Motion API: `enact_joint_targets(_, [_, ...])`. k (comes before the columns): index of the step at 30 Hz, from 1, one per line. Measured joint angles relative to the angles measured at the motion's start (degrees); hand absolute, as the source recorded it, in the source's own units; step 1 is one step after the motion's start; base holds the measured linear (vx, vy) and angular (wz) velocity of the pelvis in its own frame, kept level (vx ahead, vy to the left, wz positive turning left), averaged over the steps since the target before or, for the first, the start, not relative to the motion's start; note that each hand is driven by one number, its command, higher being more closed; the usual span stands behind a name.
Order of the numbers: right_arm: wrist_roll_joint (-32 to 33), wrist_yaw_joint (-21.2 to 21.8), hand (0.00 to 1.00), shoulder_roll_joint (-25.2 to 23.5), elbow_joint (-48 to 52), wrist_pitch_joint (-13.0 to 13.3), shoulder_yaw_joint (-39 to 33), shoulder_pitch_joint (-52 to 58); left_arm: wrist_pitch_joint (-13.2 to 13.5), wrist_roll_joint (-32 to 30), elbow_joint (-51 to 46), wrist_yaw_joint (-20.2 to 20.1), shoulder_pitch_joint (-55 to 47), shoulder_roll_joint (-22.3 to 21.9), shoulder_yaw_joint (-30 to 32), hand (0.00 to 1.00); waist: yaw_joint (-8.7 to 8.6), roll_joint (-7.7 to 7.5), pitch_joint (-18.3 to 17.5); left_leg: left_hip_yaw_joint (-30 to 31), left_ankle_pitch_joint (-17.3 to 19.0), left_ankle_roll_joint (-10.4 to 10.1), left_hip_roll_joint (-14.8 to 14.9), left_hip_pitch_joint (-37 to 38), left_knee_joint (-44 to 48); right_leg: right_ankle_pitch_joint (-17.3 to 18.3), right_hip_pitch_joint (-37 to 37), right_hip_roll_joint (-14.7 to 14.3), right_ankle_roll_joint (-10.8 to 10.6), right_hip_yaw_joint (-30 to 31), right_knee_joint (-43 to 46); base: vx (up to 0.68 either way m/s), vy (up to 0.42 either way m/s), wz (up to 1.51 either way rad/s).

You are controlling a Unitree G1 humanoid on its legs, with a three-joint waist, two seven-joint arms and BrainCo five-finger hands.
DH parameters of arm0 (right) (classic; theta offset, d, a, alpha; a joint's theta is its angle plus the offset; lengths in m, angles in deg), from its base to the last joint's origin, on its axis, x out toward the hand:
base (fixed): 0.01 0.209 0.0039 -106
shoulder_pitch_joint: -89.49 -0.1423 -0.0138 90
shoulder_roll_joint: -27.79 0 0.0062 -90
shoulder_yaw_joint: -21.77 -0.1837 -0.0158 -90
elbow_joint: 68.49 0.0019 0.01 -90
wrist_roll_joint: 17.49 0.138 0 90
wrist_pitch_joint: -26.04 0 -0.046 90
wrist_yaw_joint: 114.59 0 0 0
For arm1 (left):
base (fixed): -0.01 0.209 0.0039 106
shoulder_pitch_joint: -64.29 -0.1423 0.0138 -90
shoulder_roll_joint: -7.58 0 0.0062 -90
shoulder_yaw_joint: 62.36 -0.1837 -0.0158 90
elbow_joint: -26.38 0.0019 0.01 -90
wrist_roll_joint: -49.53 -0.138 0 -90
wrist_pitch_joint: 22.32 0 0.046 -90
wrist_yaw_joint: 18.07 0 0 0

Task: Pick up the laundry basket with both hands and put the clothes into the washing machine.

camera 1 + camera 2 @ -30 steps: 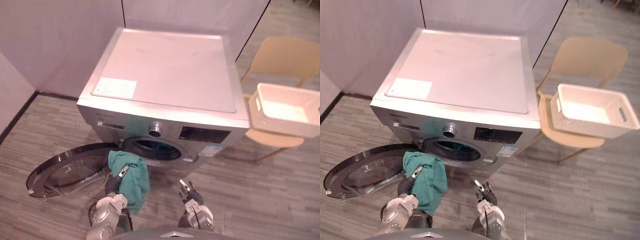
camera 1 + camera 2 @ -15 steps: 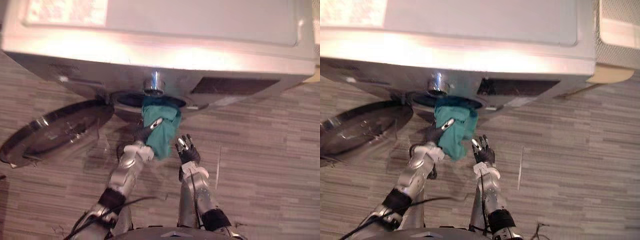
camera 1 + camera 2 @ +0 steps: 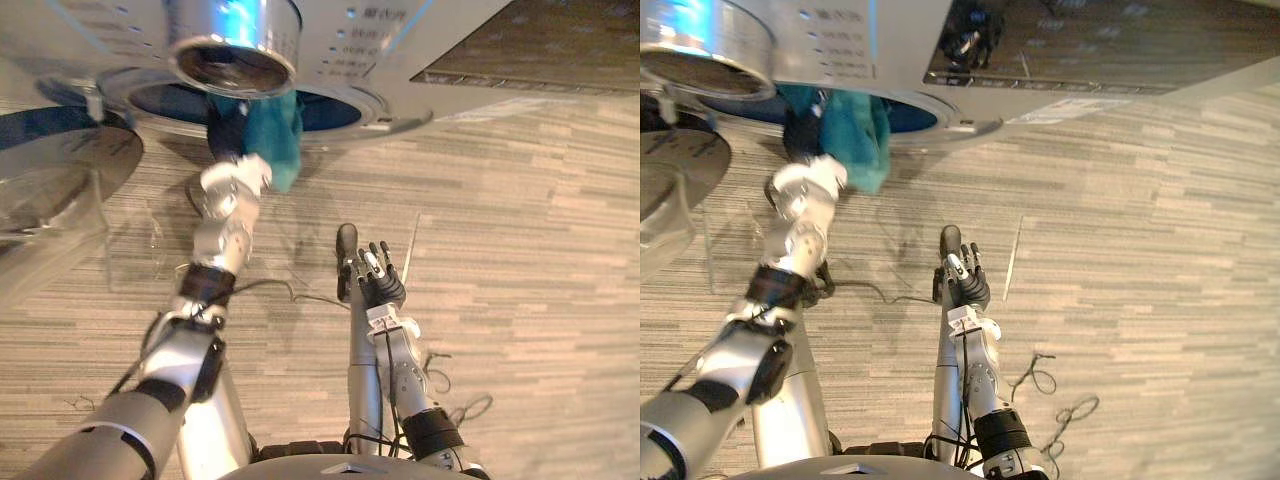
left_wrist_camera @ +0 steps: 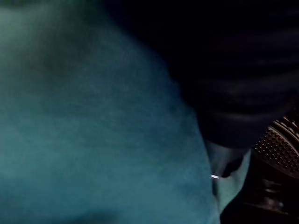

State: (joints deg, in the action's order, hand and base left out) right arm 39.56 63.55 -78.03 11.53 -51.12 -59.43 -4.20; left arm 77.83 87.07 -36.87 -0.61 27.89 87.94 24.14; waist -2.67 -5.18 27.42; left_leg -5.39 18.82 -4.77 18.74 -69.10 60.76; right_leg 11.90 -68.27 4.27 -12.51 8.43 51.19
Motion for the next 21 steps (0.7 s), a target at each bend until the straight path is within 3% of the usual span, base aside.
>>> enact_joint_targets(6, [-1.1, 0.6, 0.0, -0.3, 0.5, 0.8, -1.0, 0.1, 0.6, 3.2, 5.0, 0.2, 13.3, 2.3, -2.1, 1.0, -0.99, -0.43, 0.3, 0.5, 0.8, 0.2, 0.4, -1.7, 1.2, -0.3, -1.1, -0.4, -0.2, 0.0, -0.1, -0.01, 0.038, -0.08])
enact_joint_targets(10, [-1.0, 2.9, 0.0, -1.6, 1.3, 0.7, -2.1, 0.3, 0.8, 10.9, 11.9, -0.4, 24.5, 9.6, -3.9, 1.0, -1.65, -0.49, 0.3, -0.2, 1.1, 0.2, 1.9, -2.5, 2.2, -0.8, -2.1, -1.7, -0.1, 0.3, -0.5, 0.01, 0.034, -0.2])
enact_joint_targets(13, [-0.7, 3.2, 0.0, -1.9, 1.2, 0.4, -5.0, 1.0, 0.8, 12.3, 12.5, -0.3, 29.4, 13.6, -5.0, 1.0, -1.32, -0.49, 0.3, -1.7, 1.1, 0.2, 2.8, -1.0, 2.4, -1.0, -1.6, -2.4, -0.1, 1.3, -0.3, 0.02, 0.025, -0.17])
enact_joint_targets(15, [-0.5, 4.2, 0.0, -1.5, 1.0, -0.3, -6.9, 2.6, 2.8, 11.8, 13.6, -1.1, 29.2, 16.6, -7.3, 1.0, -1.3, -0.52, 0.3, -2.7, 1.1, 0.2, 3.0, 0.2, 2.2, -1.1, -1.2, -2.6, 0.0, 2.1, -0.4, 0.01, 0.027, -0.14])
enact_joint_targets(21, [1.6, 4.6, 0.0, 0.7, -2.4, -1.7, -10.0, 7.5, 2.2, 9.1, 15.1, 1.1, 29.3, 20.4, -11.7, 1.0, -1.47, -0.52, 0.3, -2.9, 1.1, 0.2, 3.8, 1.0, 2.0, -2.3, -0.6, -3.2, 0.3, 2.0, -1.5, -0.01, 0.046, -0.08])
